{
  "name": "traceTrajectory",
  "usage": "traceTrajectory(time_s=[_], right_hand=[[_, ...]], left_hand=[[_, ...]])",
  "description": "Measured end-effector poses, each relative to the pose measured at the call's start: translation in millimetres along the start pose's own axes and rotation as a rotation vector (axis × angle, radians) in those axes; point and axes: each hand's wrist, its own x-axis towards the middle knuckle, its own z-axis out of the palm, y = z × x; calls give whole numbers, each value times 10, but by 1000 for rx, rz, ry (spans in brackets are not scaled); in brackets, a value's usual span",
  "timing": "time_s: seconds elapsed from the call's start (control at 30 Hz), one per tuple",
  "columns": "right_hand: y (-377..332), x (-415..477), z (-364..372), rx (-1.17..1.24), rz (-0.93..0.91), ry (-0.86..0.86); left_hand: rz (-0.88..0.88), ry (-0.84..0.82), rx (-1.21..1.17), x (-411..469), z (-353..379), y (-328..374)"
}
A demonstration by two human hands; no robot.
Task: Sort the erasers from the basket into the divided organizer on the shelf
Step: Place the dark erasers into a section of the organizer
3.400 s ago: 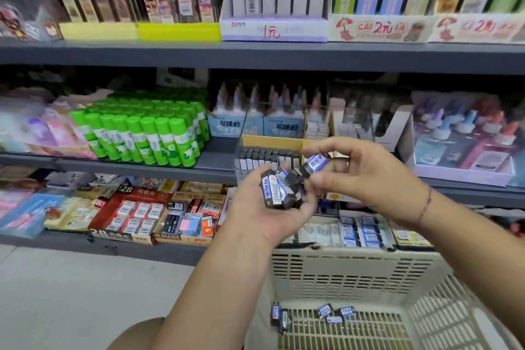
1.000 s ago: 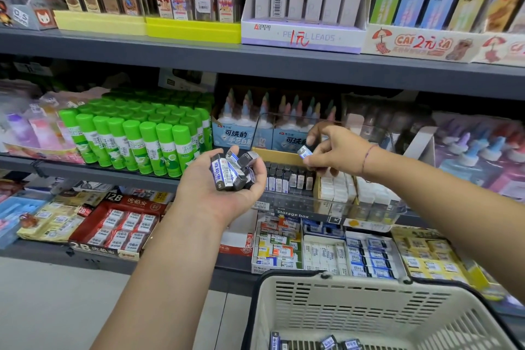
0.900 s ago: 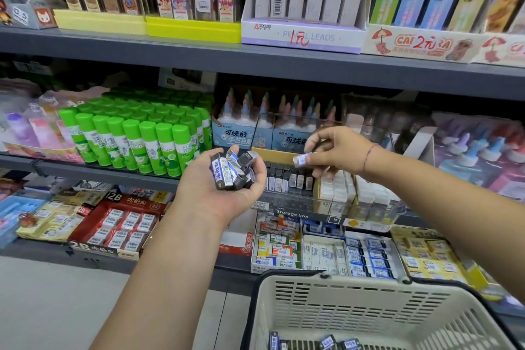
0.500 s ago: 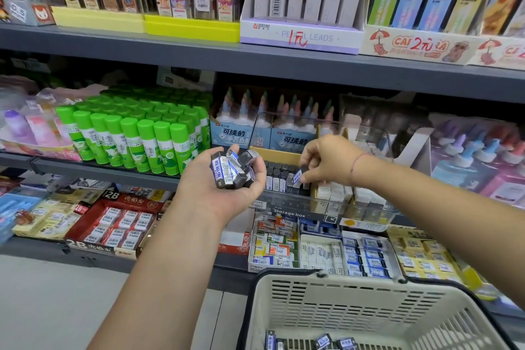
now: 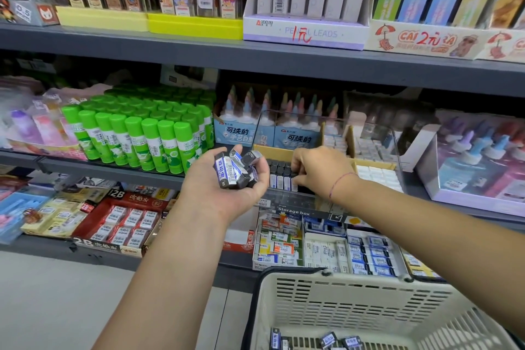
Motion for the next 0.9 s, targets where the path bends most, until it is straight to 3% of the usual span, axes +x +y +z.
traceTrajectory(time_s=[0.13, 0.3, 0.4, 0.5, 0.67, 0.8, 0.9], right_hand=[[-3, -21, 21, -8, -6, 20], [20, -62, -100, 160, -17, 41], [-2, -137, -327, 414, -43, 190], [-97, -283, -635, 656, -205, 221], [-256, -407, -798, 451, -461, 73], [-270, -366, -707, 336, -423, 70], [-164, -343, -739, 535, -282, 152]], left_hand=[[-24, 2, 11, 16, -8, -32], [-72, -8, 28, 27, -15, -80], [-90, -25, 41, 27, -5, -119], [-102, -43, 62, 35, 1, -159], [-126, -78, 147, 48, -2, -229], [-151, -75, 144, 46, -1, -287], [-147, -49, 126, 65, -14, -283]])
